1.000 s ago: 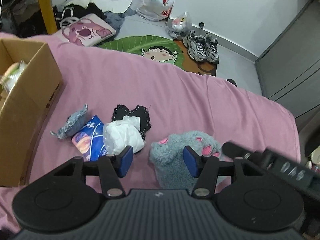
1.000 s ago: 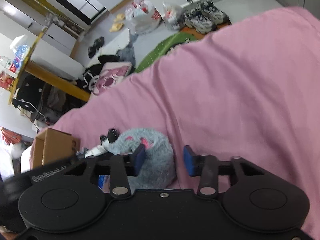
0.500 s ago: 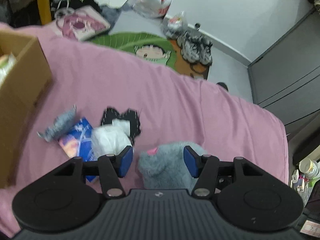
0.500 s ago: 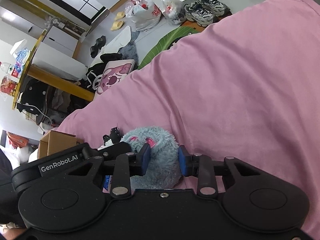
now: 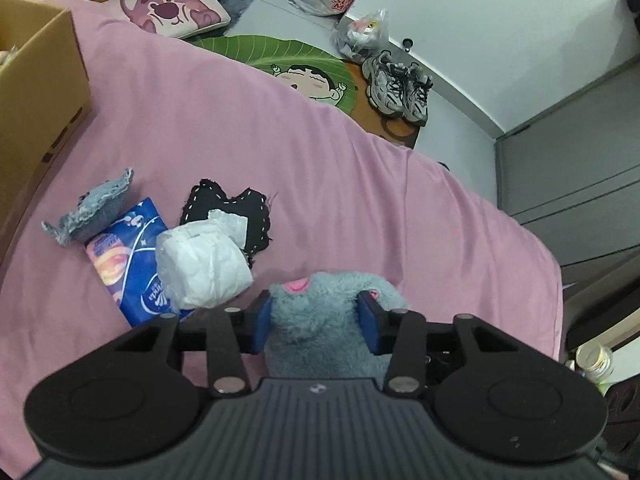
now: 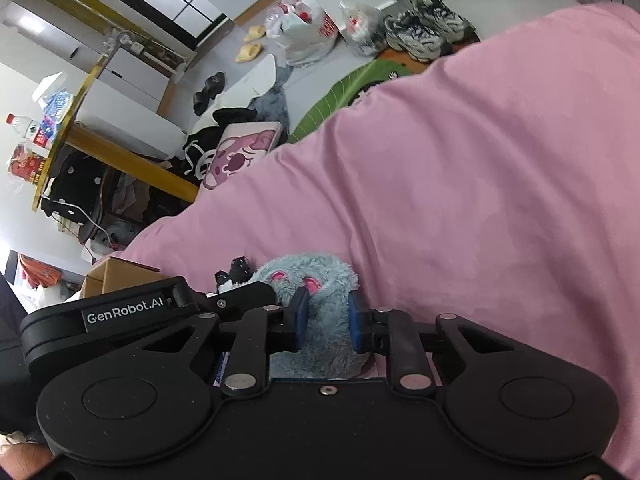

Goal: Organize soft objects

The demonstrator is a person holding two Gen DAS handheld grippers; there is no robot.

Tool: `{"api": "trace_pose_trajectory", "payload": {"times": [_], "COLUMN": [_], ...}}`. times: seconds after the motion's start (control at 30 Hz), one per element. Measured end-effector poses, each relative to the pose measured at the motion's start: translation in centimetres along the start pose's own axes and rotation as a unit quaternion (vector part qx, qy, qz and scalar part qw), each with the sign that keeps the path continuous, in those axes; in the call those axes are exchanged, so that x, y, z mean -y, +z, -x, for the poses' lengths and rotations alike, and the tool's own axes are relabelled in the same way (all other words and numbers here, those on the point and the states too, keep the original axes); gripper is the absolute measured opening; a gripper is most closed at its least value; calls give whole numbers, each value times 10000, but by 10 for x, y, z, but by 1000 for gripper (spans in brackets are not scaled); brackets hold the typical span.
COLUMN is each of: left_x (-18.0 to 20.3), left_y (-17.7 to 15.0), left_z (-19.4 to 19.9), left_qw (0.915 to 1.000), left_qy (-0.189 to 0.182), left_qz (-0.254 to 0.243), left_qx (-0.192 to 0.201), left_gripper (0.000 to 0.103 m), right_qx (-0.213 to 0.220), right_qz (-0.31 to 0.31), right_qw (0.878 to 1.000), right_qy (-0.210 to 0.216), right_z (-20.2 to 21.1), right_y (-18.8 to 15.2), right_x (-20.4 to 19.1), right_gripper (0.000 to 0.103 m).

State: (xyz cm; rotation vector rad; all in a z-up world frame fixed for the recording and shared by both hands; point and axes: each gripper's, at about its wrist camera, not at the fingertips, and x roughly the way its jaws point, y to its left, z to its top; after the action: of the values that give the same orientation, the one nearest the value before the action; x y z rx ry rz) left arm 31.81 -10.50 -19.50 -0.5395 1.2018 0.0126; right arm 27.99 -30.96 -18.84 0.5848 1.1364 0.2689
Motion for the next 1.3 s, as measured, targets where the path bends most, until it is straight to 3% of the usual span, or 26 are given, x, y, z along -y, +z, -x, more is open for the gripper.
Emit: {"api": "trace_pose_trajectory", "payload": {"times": [0.8, 0.9, 0.97, 1.07, 1.13, 1.23, 1.3], "left_x": [-2, -8, -11, -19, -25, -35, -41], "left_y": [-9, -8, -9, -10, -11, -13, -15], "left_z": [93, 107, 114, 125, 129, 134, 135], "left_qw": [9968, 9961, 9956, 9952, 9953, 9946, 9948], "left_qy": [-427, -469, -500, -566, -626, -823, -806], "left_qz": [-387, -412, -422, -376, -364, -279, -247], "left_qx": [556, 626, 666, 701, 647, 568, 566], "left_gripper": [38, 38, 38, 37, 32, 5, 3], "right_qx": [874, 990, 1060, 1082, 1078, 1035, 1023], "right_qz": [261, 250, 282, 361, 446, 492, 470], "right_qw": [9948, 9936, 9926, 9916, 9915, 9925, 9927], "right_qy": [457, 482, 520, 614, 574, 431, 424], "right_z": [64, 69, 73, 76, 74, 71, 73], "right_y": [-20, -21, -22, -24, -27, -33, -36], "right_x": [-55, -62, -68, -79, -86, -89, -88], "right_gripper": [16, 11, 0, 0, 0, 0, 0]}}
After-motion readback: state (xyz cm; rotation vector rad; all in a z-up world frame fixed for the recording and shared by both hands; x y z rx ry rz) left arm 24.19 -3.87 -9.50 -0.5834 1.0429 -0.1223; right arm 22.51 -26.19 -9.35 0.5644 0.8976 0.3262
